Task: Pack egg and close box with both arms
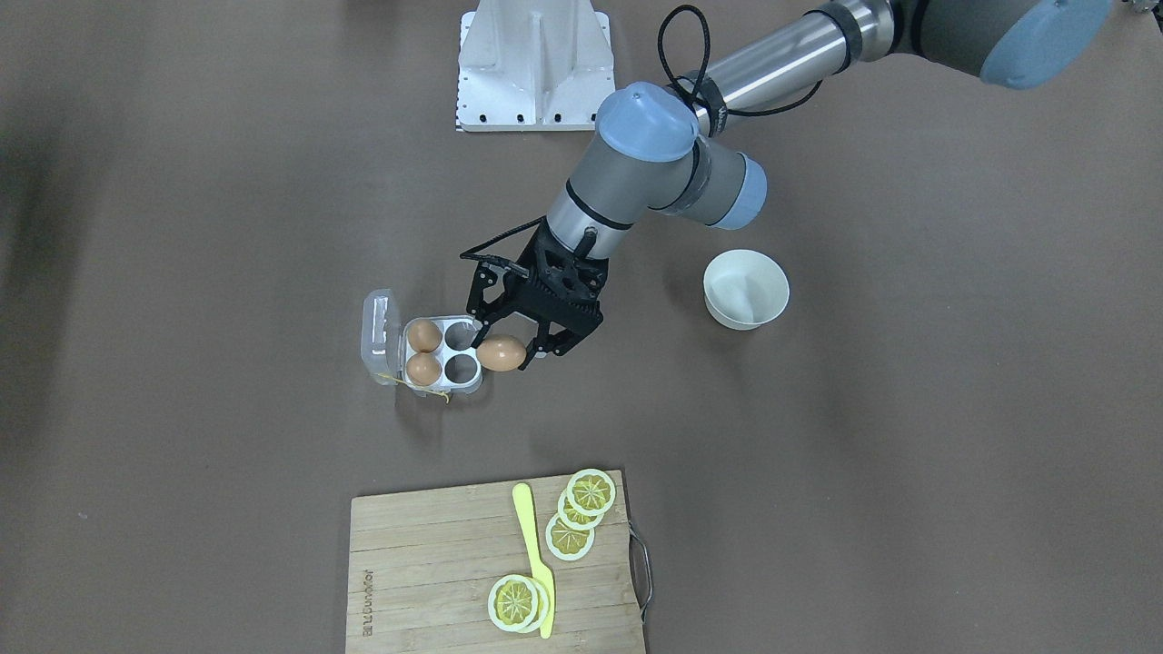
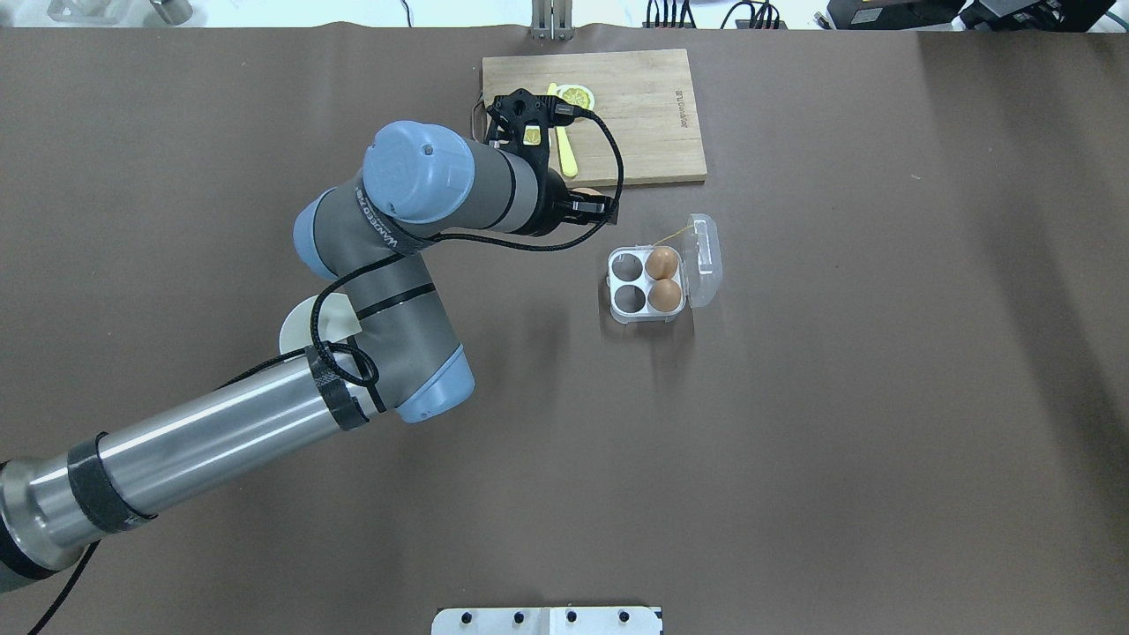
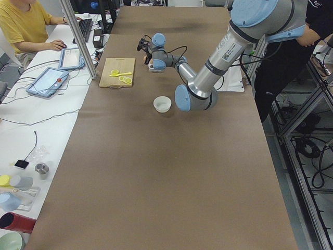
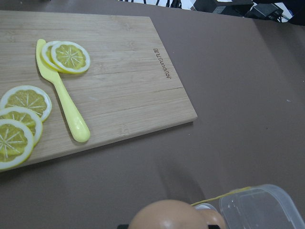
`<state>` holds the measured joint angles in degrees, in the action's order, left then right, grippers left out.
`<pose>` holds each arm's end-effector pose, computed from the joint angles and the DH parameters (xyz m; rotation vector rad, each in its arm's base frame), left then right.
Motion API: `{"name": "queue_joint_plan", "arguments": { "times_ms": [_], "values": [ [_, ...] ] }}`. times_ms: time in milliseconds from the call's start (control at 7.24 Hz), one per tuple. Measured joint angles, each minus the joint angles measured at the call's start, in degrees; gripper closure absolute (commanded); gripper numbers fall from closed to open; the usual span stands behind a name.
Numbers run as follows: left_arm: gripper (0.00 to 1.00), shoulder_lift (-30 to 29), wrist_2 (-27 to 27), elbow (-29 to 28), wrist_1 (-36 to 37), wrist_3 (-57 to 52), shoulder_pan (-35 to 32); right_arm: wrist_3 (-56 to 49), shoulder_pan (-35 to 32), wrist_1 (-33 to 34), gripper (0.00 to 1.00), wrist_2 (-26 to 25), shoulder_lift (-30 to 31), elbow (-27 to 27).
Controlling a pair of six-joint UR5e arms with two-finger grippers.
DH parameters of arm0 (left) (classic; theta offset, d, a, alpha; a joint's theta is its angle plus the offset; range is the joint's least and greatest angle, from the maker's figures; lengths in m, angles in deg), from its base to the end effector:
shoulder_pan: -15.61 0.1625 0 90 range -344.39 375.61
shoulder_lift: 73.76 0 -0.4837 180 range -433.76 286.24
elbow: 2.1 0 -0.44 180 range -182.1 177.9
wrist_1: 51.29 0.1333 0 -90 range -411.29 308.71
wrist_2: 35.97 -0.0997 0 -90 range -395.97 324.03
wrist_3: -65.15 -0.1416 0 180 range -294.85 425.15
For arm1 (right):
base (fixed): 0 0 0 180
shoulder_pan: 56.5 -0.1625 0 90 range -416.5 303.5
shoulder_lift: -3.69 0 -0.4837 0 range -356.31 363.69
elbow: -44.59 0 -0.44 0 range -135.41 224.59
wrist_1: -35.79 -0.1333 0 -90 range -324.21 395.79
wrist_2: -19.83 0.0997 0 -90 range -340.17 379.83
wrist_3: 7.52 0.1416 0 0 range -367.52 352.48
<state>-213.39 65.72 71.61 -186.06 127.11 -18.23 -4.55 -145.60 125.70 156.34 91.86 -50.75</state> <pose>0.6829 -0.5838 0.1650 0.5509 1.2520 0.0541 0.0217 -0.5636 0.6751 0.0922 -0.8141 -0.0173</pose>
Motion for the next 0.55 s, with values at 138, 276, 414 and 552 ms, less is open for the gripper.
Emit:
{"name": "queue_joint_plan", "arguments": {
  "times_ms": [138, 276, 414, 552],
  "values": [
    [0.54, -0.21, -0.29, -0.64, -0.42, -0.1, 0.47, -0.04, 0.09, 0.02, 0.0, 0.13, -0.44, -0.22],
    [0.54, -0.36, -0.39, -0.92, -0.58, -0.18, 0.93, -0.06, 0.36, 0.07, 0.0, 0.32, -1.13, -0.75],
    [0.53, -0.6, -0.42, -1.07, -0.63, -0.28, 1.4, -0.06, 1.09, 0.13, 0.0, 0.38, -1.65, -1.94],
    [0.53, -0.94, -0.43, -1.17, -0.65, -0.34, 1.79, -0.07, 2.12, 0.16, 0.0, 0.38, -1.85, -3.48]
  ]
}}
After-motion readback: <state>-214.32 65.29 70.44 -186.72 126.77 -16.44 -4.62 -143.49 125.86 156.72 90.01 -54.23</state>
